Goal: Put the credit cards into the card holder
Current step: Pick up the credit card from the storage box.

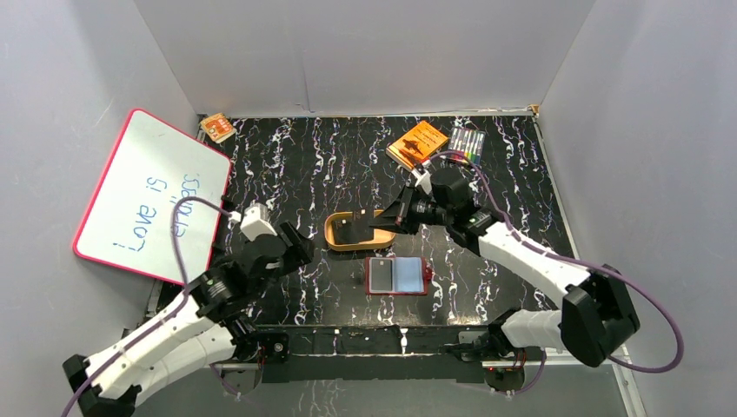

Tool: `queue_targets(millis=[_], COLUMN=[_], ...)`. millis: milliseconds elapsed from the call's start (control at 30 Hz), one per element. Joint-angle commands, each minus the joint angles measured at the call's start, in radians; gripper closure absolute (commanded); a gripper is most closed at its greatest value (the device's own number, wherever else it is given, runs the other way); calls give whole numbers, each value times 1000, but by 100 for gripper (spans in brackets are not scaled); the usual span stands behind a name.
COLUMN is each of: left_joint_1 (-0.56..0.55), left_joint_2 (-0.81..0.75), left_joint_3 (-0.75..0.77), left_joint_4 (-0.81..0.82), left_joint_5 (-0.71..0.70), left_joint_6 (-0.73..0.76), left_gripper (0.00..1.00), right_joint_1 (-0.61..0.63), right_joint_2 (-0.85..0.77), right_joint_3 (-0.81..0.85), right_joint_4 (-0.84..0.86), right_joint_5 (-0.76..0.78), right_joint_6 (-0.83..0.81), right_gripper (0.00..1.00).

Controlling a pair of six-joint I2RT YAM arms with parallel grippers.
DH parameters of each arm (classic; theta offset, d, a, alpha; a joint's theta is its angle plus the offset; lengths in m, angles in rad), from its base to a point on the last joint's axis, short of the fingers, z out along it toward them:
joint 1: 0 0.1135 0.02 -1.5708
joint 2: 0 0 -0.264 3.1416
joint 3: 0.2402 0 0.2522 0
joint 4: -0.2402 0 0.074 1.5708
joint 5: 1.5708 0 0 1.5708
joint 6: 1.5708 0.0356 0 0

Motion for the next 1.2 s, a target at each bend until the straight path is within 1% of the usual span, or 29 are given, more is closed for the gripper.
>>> queue_targets(millis=[0, 100, 167, 267, 400, 467, 567, 633, 867, 933, 1000, 1100, 1167], left_joint_1=[3, 3, 3, 3, 3, 3, 3, 3, 3, 2, 3, 3, 3], left_joint_2=[-161, -217, -231, -220, -189, -168, -137, -122, -79, -42, -4, 26, 26], left_joint_3=[9, -23, -41, -56, -69, -70, -69, -65, -83, -69, -60, -60, -67], left_joint_4=[201, 338, 437, 578, 752, 823, 902, 918, 1020, 1029, 1047, 1076, 1089], left_joint_5=[88, 174, 245, 373, 514, 599, 681, 708, 792, 836, 868, 883, 875], left_joint_6=[34, 41, 47, 58, 75, 82, 92, 94, 54, 47, 37, 23, 20], left_gripper=[32, 24, 21, 19, 19, 20, 21, 23, 25, 27, 32, 43, 47], right_joint_1=[-7, -7, -7, -7, -7, -7, -7, -6, -7, -5, -5, -3, -3], right_joint_2=[-130, -193, -234, -293, -341, -343, -344, -344, -342, -337, -327, -322, -326], right_joint_3=[-29, -42, -53, -88, -138, -143, -139, -136, -132, -132, -128, -127, -131], right_joint_4=[217, 256, 279, 347, 542, 609, 670, 702, 675, 673, 675, 678, 680], right_joint_5=[-224, -303, -343, -396, -465, -490, -502, -506, -504, -495, -491, -487, -484], right_joint_6=[-208, -246, -262, -250, -148, -108, -70, -53, -56, -51, -48, -48, -51], right_gripper=[100, 100, 100, 100, 100, 100, 100, 100, 100, 100, 100, 100, 100])
